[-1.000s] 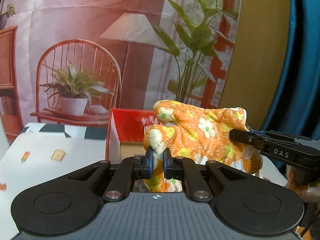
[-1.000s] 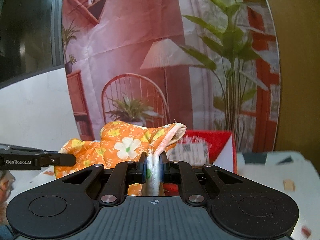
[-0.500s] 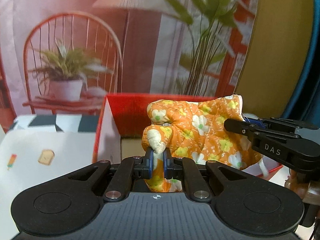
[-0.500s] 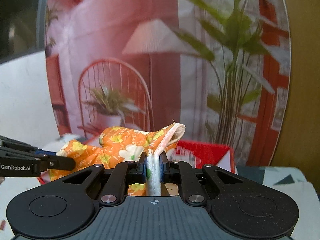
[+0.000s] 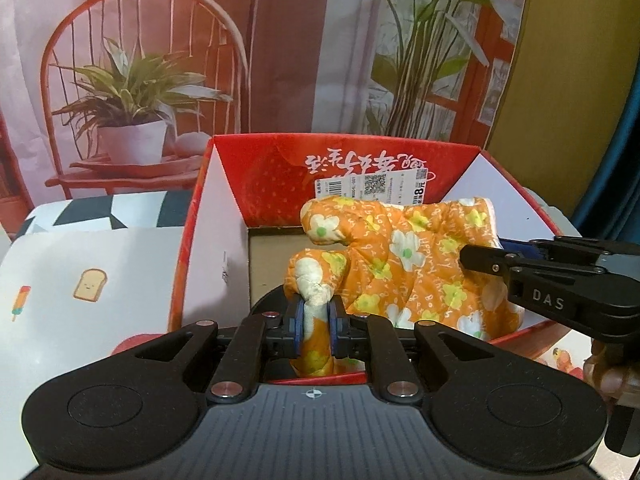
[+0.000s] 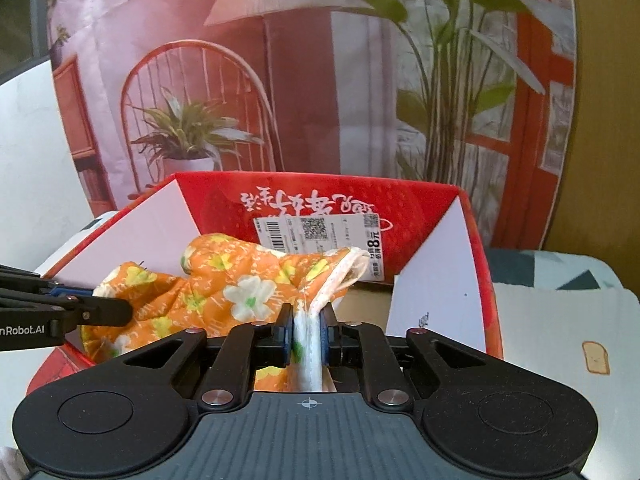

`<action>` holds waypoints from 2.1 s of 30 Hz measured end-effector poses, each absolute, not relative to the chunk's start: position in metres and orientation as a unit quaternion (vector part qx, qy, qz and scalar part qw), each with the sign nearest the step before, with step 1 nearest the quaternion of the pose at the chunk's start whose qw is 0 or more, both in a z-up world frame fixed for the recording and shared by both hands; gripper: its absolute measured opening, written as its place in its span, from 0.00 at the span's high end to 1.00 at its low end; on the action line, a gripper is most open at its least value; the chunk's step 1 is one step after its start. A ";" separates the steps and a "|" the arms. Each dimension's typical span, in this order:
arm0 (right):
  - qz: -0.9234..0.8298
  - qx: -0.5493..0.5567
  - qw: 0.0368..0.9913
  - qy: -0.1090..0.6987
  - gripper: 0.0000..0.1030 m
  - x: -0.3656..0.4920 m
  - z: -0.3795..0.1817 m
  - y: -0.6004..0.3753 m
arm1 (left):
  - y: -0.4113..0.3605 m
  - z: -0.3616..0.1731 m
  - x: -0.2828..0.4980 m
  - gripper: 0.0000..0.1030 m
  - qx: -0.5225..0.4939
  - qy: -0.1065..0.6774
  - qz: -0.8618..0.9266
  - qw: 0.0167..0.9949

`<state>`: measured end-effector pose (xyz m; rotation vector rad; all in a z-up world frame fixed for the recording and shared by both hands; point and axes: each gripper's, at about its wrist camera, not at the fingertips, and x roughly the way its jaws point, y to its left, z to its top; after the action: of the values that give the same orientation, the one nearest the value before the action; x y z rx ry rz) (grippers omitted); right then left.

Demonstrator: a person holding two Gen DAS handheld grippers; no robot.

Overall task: Organize soft objects
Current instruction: 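Lower the cushion into the box and open both tools, then withdraw both tools from the box toward the white cloth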

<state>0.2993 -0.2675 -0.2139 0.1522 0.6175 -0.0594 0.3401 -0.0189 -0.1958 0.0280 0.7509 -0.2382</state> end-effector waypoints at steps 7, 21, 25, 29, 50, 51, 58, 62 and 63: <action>-0.038 0.074 0.953 0.290 0.62 0.285 -0.200 -0.264 | -0.018 -0.190 0.329 0.65 0.027 0.362 -0.119 0.924; -0.048 0.102 0.965 0.236 0.04 0.221 -0.168 -0.257 | 0.000 -0.168 0.276 0.19 0.036 0.346 -0.109 0.931; -0.047 0.107 0.968 0.222 0.01 0.193 -0.166 -0.251 | 0.007 -0.166 0.250 0.19 0.027 0.340 -0.113 0.933; -0.044 0.108 0.969 0.219 0.01 0.166 -0.170 -0.243 | 0.013 -0.167 0.224 0.19 0.026 0.331 -0.111 0.937; -0.042 0.123 0.946 0.296 0.04 0.083 -0.247 -0.202 | 0.029 -0.249 0.163 0.19 -0.005 0.368 -0.079 0.926; -0.043 0.123 0.944 0.302 0.04 0.082 -0.251 -0.202 | 0.029 -0.253 0.162 0.19 -0.002 0.371 -0.078 0.926; -0.061 0.118 0.935 0.328 0.06 0.091 -0.272 -0.204 | 0.034 -0.268 0.164 0.09 -0.002 0.365 -0.073 0.928; -0.064 0.124 0.931 0.337 0.07 0.093 -0.282 -0.206 | 0.042 -0.276 0.169 0.05 -0.032 0.372 -0.074 0.925; -0.064 0.125 0.931 0.337 0.07 0.093 -0.284 -0.207 | 0.043 -0.278 0.170 0.03 -0.038 0.373 -0.074 0.924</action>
<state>0.0933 -0.2069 -0.2838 0.2558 0.6892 -0.1309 0.1695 0.0428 -0.2782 -0.0786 0.7663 -0.1514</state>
